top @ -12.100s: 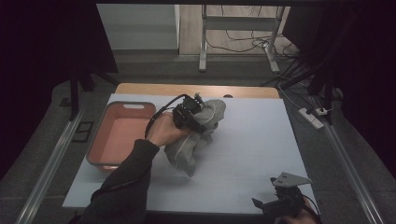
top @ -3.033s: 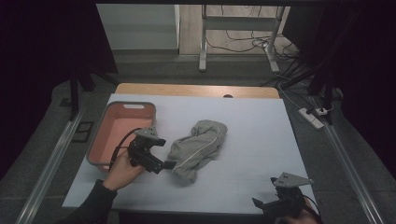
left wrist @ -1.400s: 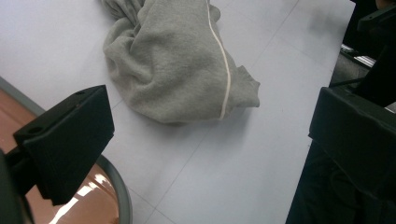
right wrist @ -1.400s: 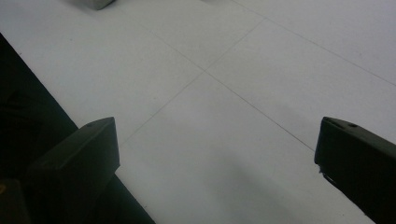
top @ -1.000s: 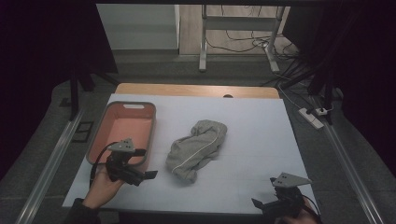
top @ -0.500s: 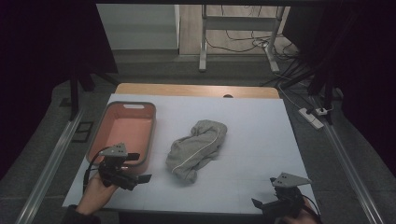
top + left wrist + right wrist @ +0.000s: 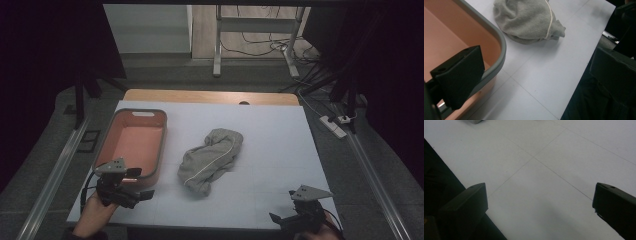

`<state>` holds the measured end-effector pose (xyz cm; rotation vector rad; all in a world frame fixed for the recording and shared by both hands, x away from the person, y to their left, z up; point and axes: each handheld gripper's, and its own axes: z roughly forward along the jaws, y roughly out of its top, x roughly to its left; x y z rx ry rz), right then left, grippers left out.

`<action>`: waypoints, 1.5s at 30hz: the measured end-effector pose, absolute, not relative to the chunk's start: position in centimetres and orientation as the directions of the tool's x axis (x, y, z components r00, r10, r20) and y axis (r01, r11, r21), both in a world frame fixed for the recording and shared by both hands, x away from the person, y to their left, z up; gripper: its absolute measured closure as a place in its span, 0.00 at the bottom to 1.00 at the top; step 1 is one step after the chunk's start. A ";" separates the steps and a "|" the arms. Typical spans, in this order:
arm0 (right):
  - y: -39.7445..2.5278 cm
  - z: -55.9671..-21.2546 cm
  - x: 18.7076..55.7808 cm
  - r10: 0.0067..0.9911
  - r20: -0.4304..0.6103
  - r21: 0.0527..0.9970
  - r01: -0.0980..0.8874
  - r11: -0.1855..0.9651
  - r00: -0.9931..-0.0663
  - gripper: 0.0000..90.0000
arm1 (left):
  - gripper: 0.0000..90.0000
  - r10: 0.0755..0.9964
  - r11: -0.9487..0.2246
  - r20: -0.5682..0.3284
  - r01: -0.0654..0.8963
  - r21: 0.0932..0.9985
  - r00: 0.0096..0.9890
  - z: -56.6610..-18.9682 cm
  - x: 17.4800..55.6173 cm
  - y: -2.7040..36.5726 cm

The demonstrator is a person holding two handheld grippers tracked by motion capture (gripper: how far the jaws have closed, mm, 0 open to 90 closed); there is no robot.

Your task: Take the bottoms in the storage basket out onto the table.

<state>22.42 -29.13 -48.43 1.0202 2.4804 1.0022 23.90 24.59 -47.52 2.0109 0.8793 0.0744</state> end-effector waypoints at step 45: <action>-29.0 -48.5 22.4 0.698 -0.004 0.681 0.509 0.527 -0.716 0.00 | 0.00 0.714 -0.265 -0.280 0.618 0.740 0.642 -49.8 19.5 29.3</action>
